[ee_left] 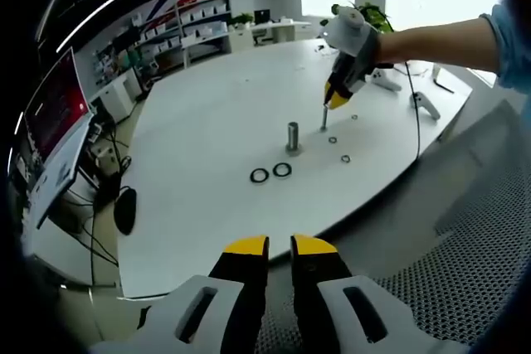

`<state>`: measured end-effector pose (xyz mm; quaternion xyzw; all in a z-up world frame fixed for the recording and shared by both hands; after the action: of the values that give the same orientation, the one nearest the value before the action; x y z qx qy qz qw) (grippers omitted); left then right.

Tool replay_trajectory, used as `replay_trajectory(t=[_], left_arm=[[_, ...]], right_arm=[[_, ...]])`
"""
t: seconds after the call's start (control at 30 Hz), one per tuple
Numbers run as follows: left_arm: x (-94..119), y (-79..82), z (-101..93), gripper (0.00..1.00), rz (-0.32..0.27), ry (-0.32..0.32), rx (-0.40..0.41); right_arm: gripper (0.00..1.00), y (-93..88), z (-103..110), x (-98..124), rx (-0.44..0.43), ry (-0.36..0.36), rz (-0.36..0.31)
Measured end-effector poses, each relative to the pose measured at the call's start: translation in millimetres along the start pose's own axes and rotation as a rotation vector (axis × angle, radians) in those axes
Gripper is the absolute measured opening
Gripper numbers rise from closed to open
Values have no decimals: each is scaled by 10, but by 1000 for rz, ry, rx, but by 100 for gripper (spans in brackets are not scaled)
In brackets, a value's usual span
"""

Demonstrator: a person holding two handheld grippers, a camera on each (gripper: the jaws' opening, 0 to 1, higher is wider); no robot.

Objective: Place the washer onto the threaded stud by aligning its center hole with the stud, sliding it down to the base, and recovering from edge contact or off-axis alignment until the washer reaches the visible bottom stop.

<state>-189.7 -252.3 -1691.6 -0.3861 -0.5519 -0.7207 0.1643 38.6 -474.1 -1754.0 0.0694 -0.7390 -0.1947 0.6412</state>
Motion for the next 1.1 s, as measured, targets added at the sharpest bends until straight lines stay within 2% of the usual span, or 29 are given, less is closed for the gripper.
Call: replay_trajectory(t=[0.57, 1.1], left_arm=[[-4, 0, 2, 8, -1, -1, 1], [-5, 1, 7, 8, -1, 0, 4]], right_arm=[[13, -16, -5, -119, 7, 26, 34], [13, -115, -13, -400, -2, 58, 75]])
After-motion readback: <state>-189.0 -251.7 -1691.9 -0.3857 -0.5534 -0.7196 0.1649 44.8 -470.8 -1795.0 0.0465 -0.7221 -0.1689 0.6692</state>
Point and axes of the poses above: the point that each gripper's makers call its tool centre point, and the gripper's own axes: x roughly backward along the fingers, z roughly to its left, y roughly out of its top, the point moved 4 cm from there along x, roughly backward along the fingers, and after that the axes turned 2 degrees about y, right-handed, at the moved point
